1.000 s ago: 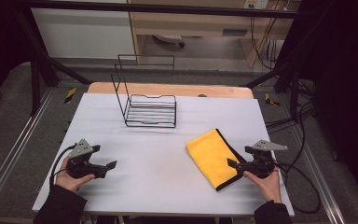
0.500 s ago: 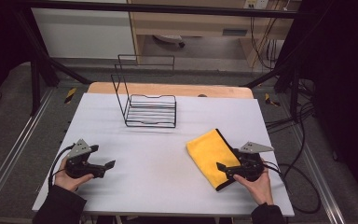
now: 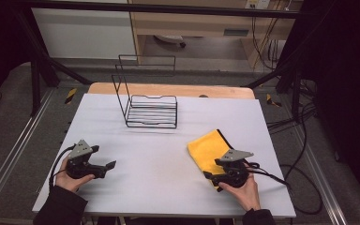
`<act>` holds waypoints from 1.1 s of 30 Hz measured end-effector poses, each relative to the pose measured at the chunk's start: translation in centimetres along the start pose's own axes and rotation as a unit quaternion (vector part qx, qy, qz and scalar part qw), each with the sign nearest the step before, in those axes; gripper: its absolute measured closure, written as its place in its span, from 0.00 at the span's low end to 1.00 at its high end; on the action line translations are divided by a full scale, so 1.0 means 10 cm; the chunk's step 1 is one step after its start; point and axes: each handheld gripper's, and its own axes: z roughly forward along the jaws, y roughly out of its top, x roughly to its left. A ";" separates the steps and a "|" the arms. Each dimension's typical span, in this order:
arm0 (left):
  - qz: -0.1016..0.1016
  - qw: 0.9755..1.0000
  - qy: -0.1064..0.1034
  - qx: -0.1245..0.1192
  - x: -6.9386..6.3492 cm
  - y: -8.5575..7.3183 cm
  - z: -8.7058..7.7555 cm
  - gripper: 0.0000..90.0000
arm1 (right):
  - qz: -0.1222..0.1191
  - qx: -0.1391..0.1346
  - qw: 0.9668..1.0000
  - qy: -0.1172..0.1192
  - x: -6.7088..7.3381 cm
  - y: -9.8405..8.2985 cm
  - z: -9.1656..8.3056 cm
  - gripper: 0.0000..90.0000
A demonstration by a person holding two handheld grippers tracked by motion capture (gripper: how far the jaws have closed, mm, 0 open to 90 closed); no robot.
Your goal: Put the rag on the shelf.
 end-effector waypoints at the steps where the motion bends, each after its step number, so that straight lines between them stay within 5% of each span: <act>1: 0.000 1.000 0.000 0.000 0.00 0.00 0.00 0.05 | -0.005 0.005 1.000 -0.002 0.01 0.00 0.01 0.42; 11: -0.001 1.000 0.003 -0.003 0.01 -0.01 -0.01 0.05 | -0.024 0.043 0.999 -0.019 0.10 -0.03 0.14 0.61; 18: 0.004 1.000 0.003 -0.001 -0.01 -0.01 -0.01 0.06 | -0.064 0.059 0.994 -0.059 0.18 -0.04 0.20 0.70; 24: 0.004 1.000 0.003 0.000 0.00 -0.02 -0.01 0.06 | -0.090 0.063 0.991 -0.071 0.19 -0.05 0.21 0.78; 33: 0.002 1.000 0.003 -0.002 0.00 -0.02 -0.01 0.06 | -0.064 0.069 0.993 -0.067 0.15 0.01 0.18 0.94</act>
